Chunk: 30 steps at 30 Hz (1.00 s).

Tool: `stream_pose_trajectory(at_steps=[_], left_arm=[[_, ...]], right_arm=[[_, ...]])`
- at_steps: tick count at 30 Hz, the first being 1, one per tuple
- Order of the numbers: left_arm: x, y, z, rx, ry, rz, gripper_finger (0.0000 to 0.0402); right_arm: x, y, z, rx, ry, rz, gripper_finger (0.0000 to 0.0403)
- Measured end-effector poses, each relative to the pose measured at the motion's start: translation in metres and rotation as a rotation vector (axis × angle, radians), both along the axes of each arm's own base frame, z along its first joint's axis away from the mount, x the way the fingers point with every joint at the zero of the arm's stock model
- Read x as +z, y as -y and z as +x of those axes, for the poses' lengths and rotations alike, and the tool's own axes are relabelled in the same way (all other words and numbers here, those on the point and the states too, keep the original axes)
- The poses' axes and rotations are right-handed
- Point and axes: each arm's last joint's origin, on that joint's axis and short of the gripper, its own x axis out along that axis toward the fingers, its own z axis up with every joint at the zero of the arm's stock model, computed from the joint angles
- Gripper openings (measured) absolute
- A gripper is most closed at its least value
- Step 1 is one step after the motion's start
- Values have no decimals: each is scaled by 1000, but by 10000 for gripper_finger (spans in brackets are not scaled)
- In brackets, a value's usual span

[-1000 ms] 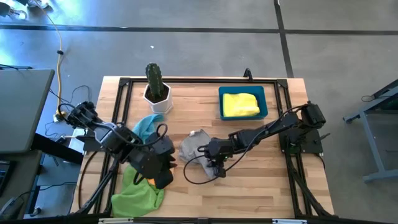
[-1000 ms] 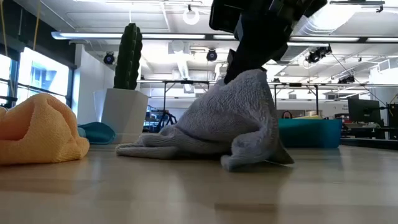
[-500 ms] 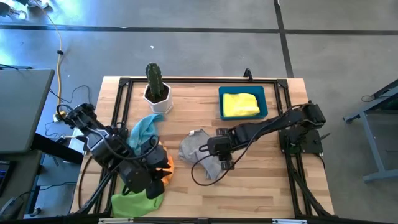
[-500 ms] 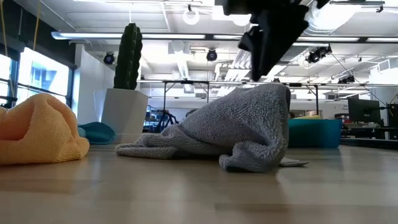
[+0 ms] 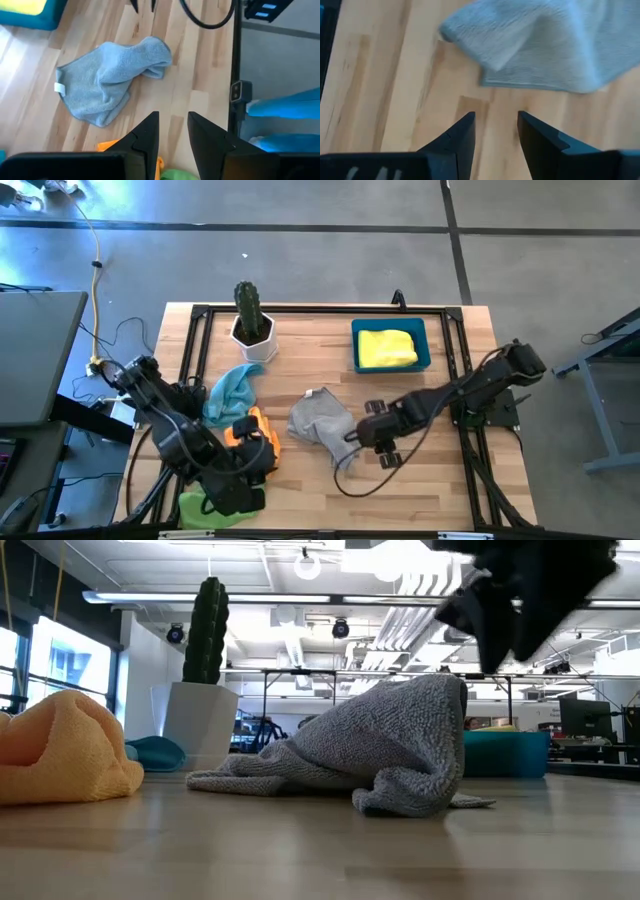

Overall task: Fold microfiber towels
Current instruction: Fold the gray microfiber cloth

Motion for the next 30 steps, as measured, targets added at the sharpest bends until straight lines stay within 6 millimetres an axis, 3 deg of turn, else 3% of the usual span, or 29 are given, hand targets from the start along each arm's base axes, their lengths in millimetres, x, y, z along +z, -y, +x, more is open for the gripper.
stream_pose_trajectory(at_steps=[7,12,19,30], left_arm=[[-8,-9,18,116,26,-32,92],[-11,-20,29,236,48,-78,92],[-13,-23,39,276,92,-107,92],[-13,-25,45,246,112,-66,92]], right_arm=[[-48,-4,-17,-29,210,106,139],[-77,1,-26,-42,269,110,139],[-86,3,-26,31,409,31,139],[-118,-3,-12,135,426,-3,139]])
